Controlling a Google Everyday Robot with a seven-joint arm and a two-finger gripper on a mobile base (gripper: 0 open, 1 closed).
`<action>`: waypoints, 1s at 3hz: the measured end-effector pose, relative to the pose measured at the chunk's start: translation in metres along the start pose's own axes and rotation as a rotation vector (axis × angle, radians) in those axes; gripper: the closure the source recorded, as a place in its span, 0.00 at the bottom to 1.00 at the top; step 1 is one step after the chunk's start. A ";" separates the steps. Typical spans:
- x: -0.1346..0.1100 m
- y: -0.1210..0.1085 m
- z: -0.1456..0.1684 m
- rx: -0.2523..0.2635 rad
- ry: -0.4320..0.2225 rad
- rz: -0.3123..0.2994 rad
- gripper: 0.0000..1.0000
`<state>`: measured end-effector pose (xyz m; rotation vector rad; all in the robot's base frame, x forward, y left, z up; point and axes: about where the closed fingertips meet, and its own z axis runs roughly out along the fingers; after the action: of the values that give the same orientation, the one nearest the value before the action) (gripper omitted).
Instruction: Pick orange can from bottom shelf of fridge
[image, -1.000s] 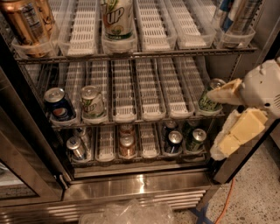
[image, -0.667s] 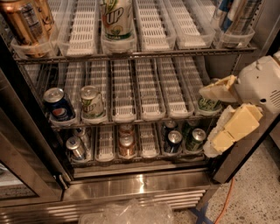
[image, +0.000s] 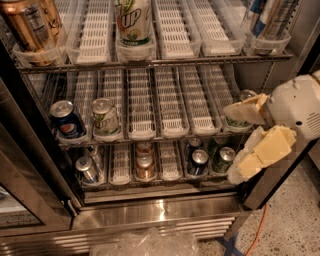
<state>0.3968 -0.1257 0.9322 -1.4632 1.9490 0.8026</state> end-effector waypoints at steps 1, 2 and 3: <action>0.005 0.017 0.036 -0.031 -0.209 0.082 0.00; 0.007 0.036 0.051 -0.052 -0.291 0.158 0.00; 0.006 0.037 0.051 -0.055 -0.290 0.158 0.00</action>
Offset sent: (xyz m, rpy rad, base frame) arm -0.0121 0.0232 -0.0206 0.1865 0.0268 -0.0478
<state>0.3637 -0.0834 0.8987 -1.1577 1.8472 1.0815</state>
